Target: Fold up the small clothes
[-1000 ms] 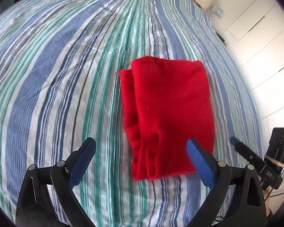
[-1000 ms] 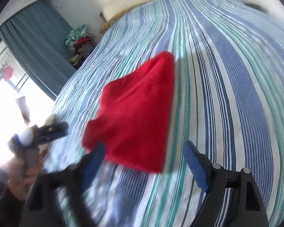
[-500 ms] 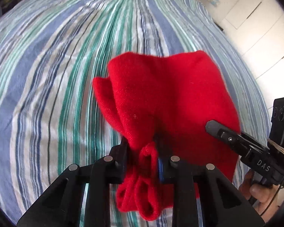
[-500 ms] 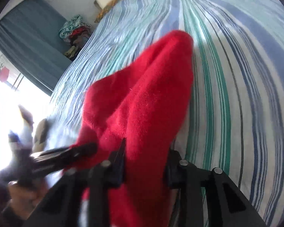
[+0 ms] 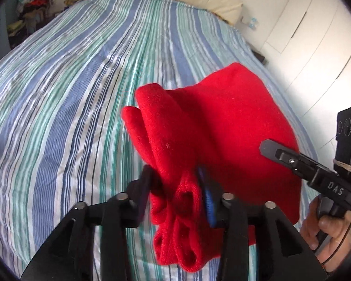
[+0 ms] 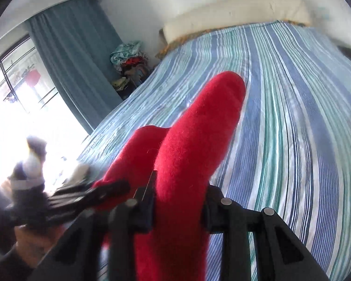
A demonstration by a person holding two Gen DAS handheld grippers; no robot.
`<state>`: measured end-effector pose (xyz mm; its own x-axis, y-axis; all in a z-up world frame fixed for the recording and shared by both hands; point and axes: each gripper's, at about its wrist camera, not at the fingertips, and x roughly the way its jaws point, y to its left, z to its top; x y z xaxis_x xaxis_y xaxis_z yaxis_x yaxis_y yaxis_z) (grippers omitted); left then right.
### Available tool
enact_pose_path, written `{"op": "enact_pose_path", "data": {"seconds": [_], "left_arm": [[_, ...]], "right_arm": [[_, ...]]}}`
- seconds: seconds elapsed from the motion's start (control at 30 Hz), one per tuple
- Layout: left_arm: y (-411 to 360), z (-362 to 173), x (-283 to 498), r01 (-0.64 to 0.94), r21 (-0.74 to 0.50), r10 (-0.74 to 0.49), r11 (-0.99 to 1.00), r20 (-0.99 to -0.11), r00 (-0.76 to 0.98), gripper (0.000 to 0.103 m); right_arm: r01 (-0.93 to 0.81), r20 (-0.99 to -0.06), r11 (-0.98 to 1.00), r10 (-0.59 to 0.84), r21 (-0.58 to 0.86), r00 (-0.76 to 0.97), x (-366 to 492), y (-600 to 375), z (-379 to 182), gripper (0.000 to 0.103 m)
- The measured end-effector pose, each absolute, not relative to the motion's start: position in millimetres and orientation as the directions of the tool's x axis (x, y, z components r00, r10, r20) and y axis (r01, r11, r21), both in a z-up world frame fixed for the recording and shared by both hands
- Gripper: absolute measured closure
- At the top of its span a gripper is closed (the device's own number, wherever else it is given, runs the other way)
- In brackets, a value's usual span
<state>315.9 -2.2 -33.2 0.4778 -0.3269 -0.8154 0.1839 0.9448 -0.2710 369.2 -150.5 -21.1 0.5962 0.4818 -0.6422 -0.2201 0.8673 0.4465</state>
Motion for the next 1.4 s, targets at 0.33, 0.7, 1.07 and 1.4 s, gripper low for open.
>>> {"op": "enact_pose_path", "data": {"seconds": [0.33, 0.7, 1.07, 1.4], "left_arm": [[5, -65, 172, 0.093, 0.102, 0.031, 0.990, -0.820, 0.572, 0.005], [-7, 7, 70, 0.084, 0.148, 0.076, 0.985, -0.824, 0.562, 0.002], [14, 48, 43, 0.035, 0.072, 0.041, 0.997, -0.836, 0.547, 0.000], [13, 57, 43, -0.009, 0.108, 0.094, 0.994, -0.823, 0.561, 0.000]], "right_arm": [[0.008, -0.848, 0.969, 0.213, 0.248, 0.485, 243, -217, -84, 0.017], [-0.066, -0.851, 0.984, 0.178, 0.168, 0.493, 116, -169, -21, 0.000], [-0.096, -0.862, 0.993, 0.113, 0.075, 0.494, 82, -143, 36, 0.000], [-0.111, -0.867, 0.992, 0.108, 0.061, 0.486, 78, -133, 48, 0.000]]}}
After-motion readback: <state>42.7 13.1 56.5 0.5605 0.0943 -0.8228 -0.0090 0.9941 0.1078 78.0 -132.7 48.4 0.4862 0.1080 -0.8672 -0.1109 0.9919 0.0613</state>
